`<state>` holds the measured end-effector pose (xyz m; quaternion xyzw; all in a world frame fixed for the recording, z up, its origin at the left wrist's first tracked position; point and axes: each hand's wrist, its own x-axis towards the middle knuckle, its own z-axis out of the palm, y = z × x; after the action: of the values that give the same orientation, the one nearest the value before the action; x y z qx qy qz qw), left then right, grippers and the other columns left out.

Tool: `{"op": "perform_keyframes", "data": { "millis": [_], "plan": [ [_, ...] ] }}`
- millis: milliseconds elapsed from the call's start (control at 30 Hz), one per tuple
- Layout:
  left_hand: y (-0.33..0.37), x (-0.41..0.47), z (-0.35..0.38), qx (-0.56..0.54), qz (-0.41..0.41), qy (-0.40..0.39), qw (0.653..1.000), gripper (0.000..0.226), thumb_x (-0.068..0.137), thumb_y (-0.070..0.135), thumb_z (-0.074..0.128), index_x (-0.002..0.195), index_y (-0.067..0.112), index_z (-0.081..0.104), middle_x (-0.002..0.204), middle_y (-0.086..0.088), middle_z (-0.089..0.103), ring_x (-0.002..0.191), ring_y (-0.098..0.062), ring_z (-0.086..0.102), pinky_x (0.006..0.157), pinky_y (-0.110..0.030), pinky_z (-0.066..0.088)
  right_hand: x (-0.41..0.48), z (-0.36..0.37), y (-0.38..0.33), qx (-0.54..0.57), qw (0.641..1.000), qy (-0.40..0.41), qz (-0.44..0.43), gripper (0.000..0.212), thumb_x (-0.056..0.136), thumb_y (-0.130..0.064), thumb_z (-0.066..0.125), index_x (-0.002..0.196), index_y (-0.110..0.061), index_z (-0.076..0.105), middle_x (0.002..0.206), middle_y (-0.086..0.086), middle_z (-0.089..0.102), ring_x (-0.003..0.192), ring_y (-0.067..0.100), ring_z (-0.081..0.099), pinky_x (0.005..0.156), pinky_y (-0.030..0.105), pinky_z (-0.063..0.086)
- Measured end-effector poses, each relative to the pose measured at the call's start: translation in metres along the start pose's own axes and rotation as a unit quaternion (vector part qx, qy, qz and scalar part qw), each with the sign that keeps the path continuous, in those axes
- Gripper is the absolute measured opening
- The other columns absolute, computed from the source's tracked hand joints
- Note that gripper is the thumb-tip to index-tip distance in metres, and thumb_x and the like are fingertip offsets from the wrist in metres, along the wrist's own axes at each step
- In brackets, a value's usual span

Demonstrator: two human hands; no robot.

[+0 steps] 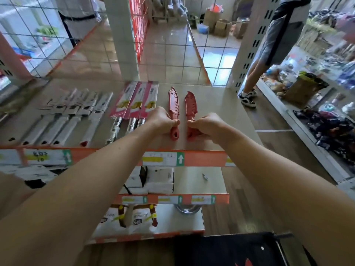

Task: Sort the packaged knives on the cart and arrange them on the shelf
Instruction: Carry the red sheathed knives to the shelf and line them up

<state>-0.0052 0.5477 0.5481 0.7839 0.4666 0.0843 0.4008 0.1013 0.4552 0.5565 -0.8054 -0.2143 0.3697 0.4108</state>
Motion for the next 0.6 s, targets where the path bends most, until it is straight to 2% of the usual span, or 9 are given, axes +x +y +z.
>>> {"op": "perform_keyframes", "data": {
  "millis": [33,100,133,200,267,333,400,500,600],
  "plan": [
    [0.002,0.001,-0.001,0.019,0.001,0.003,1.0,0.036,0.085,0.033,0.068,0.1,0.0,0.069,0.102,-0.013,0.07,0.094,-0.025,0.065,0.075,-0.03,0.049,0.002,0.002,-0.002,-0.007,1.0,0.003,-0.004,0.018,0.083,-0.011,0.069,0.071,-0.004,0.058,0.067,0.012,0.06,0.034,0.011,0.057,0.037,0.018,0.049],
    [0.004,0.002,-0.003,0.06,0.007,0.008,0.998,0.035,0.084,0.033,0.068,0.099,0.002,0.068,0.097,-0.012,0.069,0.087,-0.023,0.062,0.066,-0.028,0.043,0.005,0.007,-0.005,-0.017,1.0,0.013,-0.023,0.014,0.082,-0.01,0.07,0.085,0.003,0.067,0.067,0.012,0.062,0.047,0.017,0.062,0.06,0.028,0.059],
    [0.005,0.003,-0.004,0.077,0.01,0.011,0.997,0.033,0.083,0.034,0.069,0.097,0.004,0.068,0.093,-0.011,0.067,0.084,-0.022,0.059,0.064,-0.027,0.041,0.007,0.009,-0.006,-0.03,0.999,0.02,-0.035,0.016,0.081,-0.009,0.07,0.092,0.003,0.068,0.069,0.012,0.063,0.056,0.022,0.065,0.072,0.034,0.06],
    [0.006,0.004,-0.005,0.1,0.019,0.011,0.995,0.027,0.082,0.035,0.07,0.091,0.009,0.066,0.087,-0.007,0.063,0.079,-0.019,0.056,0.057,-0.027,0.04,0.008,0.01,-0.006,-0.053,0.997,0.033,-0.05,0.016,0.08,-0.009,0.071,0.094,0.0,0.07,0.072,0.012,0.065,0.07,0.028,0.067,0.082,0.041,0.057],
    [0.006,0.006,-0.004,0.102,0.028,0.013,0.994,0.022,0.082,0.033,0.071,0.084,0.014,0.06,0.087,-0.005,0.06,0.08,-0.017,0.055,0.062,-0.025,0.045,0.008,0.011,-0.007,-0.059,0.996,0.035,-0.06,0.015,0.08,-0.009,0.071,0.092,0.0,0.07,0.067,0.009,0.064,0.069,0.027,0.066,0.083,0.042,0.057],
    [0.005,0.005,-0.004,0.095,0.036,0.012,0.995,0.023,0.082,0.03,0.071,0.075,0.019,0.052,0.091,-0.003,0.056,0.084,-0.016,0.055,0.078,-0.028,0.05,0.008,0.011,-0.007,-0.078,0.994,0.042,-0.071,0.016,0.08,-0.011,0.071,0.092,-0.001,0.07,0.063,0.005,0.061,0.066,0.023,0.066,0.082,0.04,0.057],
    [0.005,0.005,-0.004,0.087,0.041,0.015,0.995,0.019,0.082,0.029,0.071,0.087,0.015,0.059,0.093,-0.004,0.056,0.087,-0.016,0.054,0.084,-0.028,0.049,0.007,0.011,-0.008,-0.106,0.989,0.06,-0.085,0.018,0.077,-0.014,0.074,0.091,-0.003,0.071,0.068,0.005,0.063,0.073,0.022,0.069,0.082,0.039,0.058],
    [0.004,0.006,-0.004,0.087,0.044,0.018,0.995,0.041,0.083,0.028,0.07,0.115,0.004,0.062,0.104,-0.009,0.064,0.086,-0.014,0.053,0.073,-0.024,0.047,0.009,0.013,-0.01,-0.122,0.985,0.073,-0.097,0.018,0.076,-0.017,0.075,0.089,-0.005,0.072,0.071,0.006,0.066,0.078,0.021,0.069,0.081,0.039,0.058],
    [0.005,0.006,-0.004,0.094,0.043,0.014,0.995,0.037,0.083,0.028,0.07,0.111,0.005,0.064,0.103,-0.008,0.066,0.084,-0.015,0.055,0.065,-0.022,0.045,0.014,0.015,-0.009,-0.149,0.979,0.087,-0.107,0.019,0.077,-0.019,0.074,0.09,-0.005,0.072,0.089,0.013,0.072,0.081,0.022,0.068,0.083,0.038,0.057]
  ]
}}
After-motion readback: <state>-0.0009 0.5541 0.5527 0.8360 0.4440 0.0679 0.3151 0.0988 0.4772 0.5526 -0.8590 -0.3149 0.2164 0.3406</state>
